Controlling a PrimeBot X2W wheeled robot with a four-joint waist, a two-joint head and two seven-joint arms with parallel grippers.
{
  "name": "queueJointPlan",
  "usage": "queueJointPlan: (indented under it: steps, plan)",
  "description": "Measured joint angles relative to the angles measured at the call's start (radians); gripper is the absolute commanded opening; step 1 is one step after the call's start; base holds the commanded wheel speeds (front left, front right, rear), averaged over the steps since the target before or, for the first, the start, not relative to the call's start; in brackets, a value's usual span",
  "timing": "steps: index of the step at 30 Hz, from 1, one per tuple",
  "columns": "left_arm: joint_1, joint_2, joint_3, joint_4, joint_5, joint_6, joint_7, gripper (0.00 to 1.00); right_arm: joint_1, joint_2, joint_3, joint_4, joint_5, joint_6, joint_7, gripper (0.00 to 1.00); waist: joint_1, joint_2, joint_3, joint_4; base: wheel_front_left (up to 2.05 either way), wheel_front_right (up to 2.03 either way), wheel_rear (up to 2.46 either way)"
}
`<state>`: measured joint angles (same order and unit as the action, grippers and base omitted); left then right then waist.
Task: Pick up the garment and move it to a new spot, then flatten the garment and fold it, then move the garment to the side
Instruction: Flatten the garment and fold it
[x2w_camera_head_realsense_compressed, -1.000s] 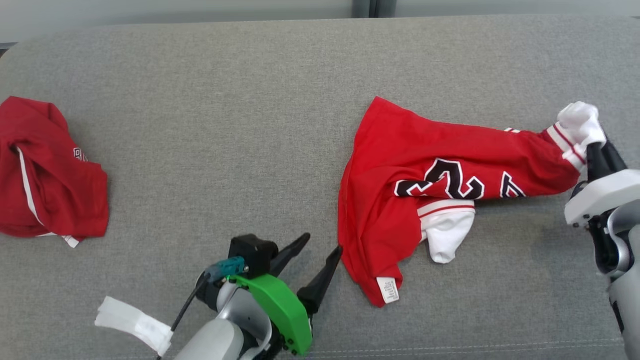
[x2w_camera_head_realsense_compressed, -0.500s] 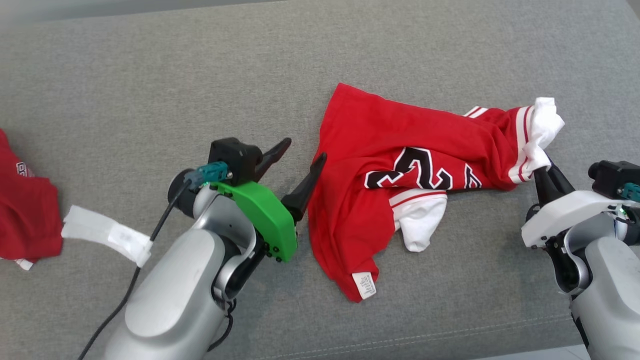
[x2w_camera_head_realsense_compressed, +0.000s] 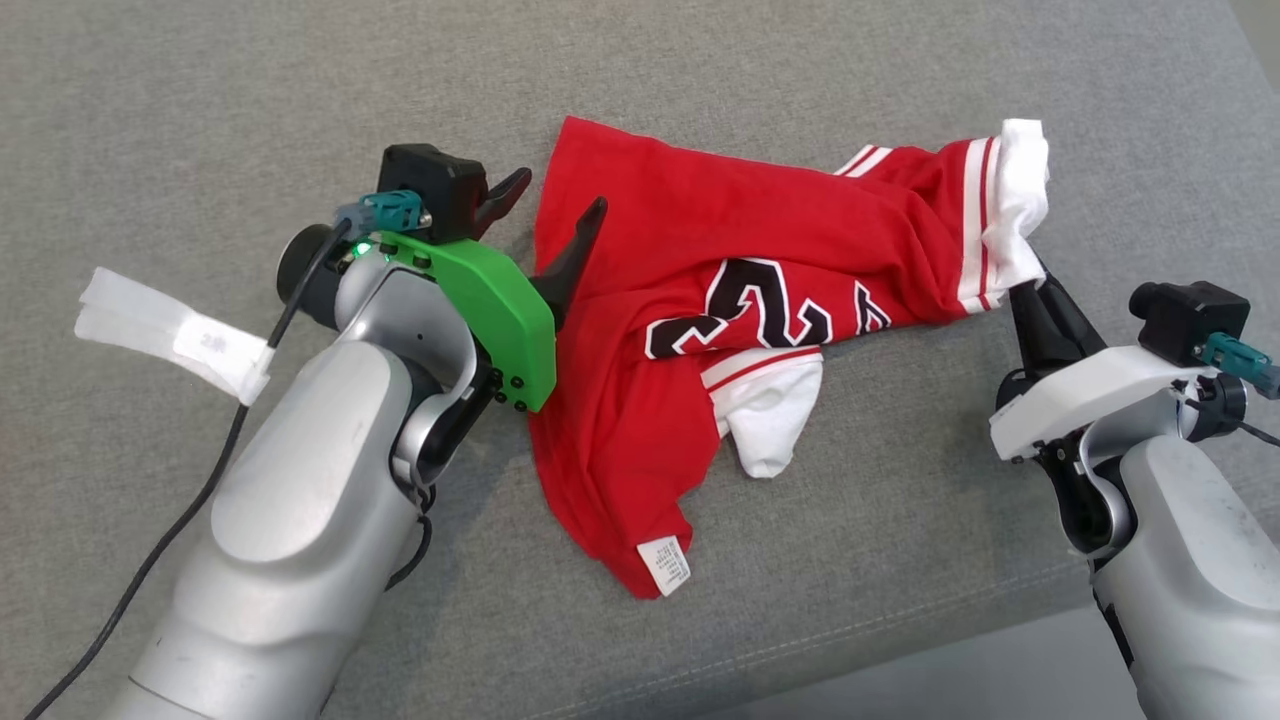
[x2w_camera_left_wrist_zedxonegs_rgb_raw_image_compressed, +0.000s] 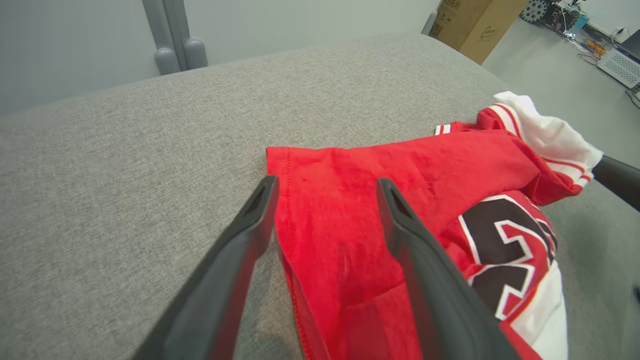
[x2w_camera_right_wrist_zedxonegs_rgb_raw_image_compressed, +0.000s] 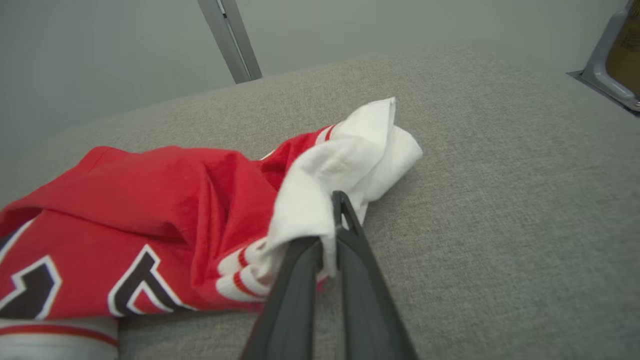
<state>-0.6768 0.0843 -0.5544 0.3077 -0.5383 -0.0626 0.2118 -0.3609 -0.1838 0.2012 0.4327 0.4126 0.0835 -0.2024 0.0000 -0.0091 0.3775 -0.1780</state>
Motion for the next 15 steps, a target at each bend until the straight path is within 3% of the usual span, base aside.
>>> queueJointPlan:
  steps: [2, 3, 4, 5, 15]
  plan:
    - [-0.016, -0.003, 0.000, 0.021, -0.001, 0.000, 0.003, 1.00, 0.000, -0.002, -0.006, 0.010, 0.000, 0.000, -0.001, 0.02, 0.0000, 0.0000, 0.017, -0.014, 0.00, 0.00, 0.00]
    - [-0.025, -0.003, -0.002, 0.035, -0.001, -0.004, 0.004, 1.00, 0.000, -0.002, -0.009, 0.018, 0.000, 0.000, -0.001, 0.21, 0.0000, 0.0000, 0.025, -0.020, 0.00, 0.00, 0.00]
    - [-0.030, -0.003, -0.001, 0.043, -0.001, -0.006, 0.004, 1.00, 0.000, -0.001, -0.011, 0.028, 0.001, -0.001, -0.001, 0.49, 0.0000, 0.0001, 0.032, -0.025, 0.00, 0.00, 0.00]
    - [-0.035, -0.003, -0.001, 0.050, -0.001, -0.007, 0.004, 1.00, 0.001, 0.000, -0.012, 0.037, 0.001, -0.002, -0.001, 1.00, 0.0000, 0.0000, 0.038, -0.030, 0.00, 0.00, 0.00]
    - [-0.085, -0.010, 0.000, 0.103, -0.002, -0.018, -0.022, 1.00, 0.001, 0.001, -0.040, 0.054, 0.001, -0.023, -0.015, 1.00, 0.0000, 0.0000, 0.072, -0.051, 0.00, 0.00, 0.00]
